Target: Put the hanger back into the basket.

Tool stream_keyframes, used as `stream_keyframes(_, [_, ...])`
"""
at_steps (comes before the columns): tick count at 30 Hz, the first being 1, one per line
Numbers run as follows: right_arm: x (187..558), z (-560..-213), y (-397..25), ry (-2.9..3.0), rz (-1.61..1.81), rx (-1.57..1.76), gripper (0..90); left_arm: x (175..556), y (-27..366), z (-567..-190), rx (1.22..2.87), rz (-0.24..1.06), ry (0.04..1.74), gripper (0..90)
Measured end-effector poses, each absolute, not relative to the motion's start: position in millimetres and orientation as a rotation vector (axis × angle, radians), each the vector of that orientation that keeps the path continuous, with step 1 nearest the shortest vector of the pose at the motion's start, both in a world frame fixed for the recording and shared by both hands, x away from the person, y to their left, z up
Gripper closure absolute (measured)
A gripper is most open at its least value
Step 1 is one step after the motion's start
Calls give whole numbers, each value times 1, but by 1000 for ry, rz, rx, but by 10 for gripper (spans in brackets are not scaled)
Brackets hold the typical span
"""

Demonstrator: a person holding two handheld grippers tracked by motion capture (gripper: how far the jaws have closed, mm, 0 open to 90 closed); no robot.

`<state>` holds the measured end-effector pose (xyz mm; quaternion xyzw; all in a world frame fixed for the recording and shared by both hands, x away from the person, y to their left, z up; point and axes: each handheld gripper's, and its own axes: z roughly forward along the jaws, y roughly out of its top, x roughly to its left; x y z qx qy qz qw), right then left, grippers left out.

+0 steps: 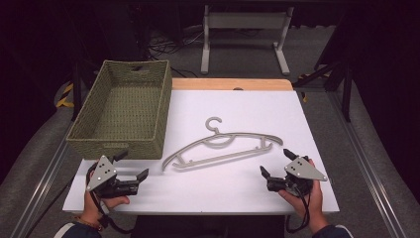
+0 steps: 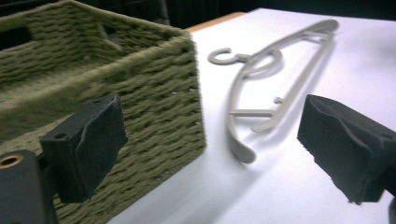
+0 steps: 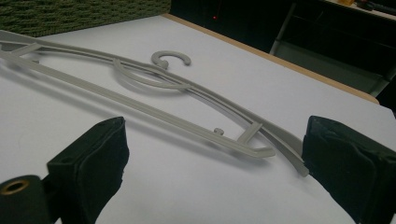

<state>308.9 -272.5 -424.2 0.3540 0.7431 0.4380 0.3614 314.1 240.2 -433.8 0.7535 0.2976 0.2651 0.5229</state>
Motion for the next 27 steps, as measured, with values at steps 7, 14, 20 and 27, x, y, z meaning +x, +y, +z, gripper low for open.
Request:
stream_keyframes(7, [311, -425, -273, 1927, 1129, 915, 76, 313, 219, -424, 1810, 483, 636, 159])
stream_keyframes(14, [314, -425, -272, 1948, 1125, 917, 78, 334, 172, -420, 1961, 521, 642, 221])
stream_keyframes(20, [327, -425, -265, 1976, 1142, 894, 78, 364, 128, -427, 2101, 587, 679, 239])
stream_keyframes(27, [330, -429, -257, 2039, 1126, 850, 84, 403, 96, -440, 2203, 514, 717, 394])
